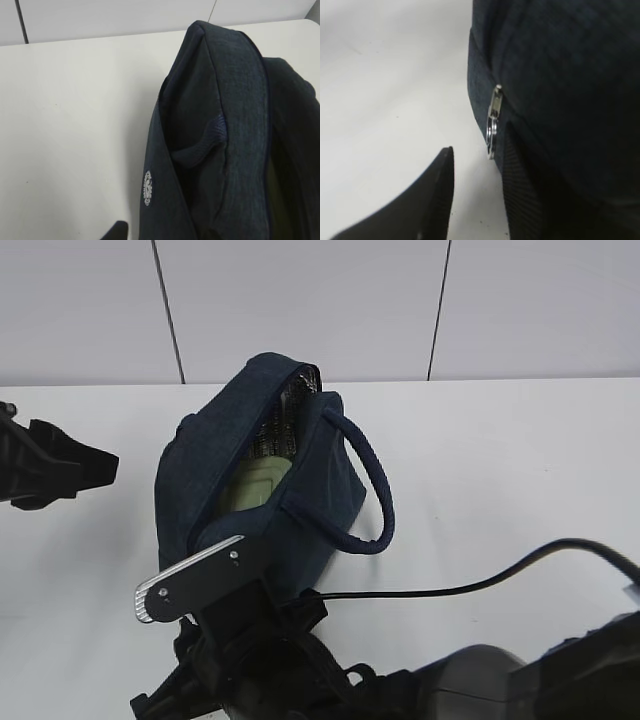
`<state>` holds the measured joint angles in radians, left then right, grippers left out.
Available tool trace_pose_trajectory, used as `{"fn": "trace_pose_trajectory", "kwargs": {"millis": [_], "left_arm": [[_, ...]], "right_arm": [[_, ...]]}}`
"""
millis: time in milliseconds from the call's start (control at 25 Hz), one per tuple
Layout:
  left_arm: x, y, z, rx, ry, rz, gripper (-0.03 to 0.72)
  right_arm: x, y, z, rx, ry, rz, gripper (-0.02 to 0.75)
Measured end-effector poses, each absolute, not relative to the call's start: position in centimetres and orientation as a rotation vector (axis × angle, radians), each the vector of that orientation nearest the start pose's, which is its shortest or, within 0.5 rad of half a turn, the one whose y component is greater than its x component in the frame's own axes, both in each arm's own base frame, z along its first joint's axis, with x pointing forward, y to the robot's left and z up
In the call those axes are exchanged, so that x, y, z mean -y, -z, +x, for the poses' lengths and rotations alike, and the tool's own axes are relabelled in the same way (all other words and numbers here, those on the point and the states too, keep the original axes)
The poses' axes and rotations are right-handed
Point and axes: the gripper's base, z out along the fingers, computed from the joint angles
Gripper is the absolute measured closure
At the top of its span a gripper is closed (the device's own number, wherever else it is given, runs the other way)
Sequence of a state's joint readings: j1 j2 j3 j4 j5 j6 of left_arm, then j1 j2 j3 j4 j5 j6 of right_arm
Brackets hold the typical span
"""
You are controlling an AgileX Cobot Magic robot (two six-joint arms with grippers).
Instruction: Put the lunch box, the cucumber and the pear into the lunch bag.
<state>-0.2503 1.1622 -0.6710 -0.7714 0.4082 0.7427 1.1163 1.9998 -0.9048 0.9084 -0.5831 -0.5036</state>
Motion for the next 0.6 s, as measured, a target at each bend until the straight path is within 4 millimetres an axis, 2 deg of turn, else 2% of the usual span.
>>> {"fn": "trace_pose_trajectory", "kwargs": {"millis": [120, 360, 600], "left_arm": [[8.1, -26.2, 21.6, -2.237, 0.443, 0.447, 0.412], [8.1, -26.2, 21.6, -2.237, 0.444, 0.448, 0.412], [8.2, -26.2, 21.5, -2.243, 0.45, 0.453, 0.412]], "right_arm": [[-31.9, -11.5, 20.1, -2.059, -0.355, -0.586, 0.535], [-32.7, -12.2, 20.4, -2.039, -0.382, -0.566, 0.563], [-32.6, -12.1, 20.5, -2.053, -0.379, -0.542, 0.736]]}}
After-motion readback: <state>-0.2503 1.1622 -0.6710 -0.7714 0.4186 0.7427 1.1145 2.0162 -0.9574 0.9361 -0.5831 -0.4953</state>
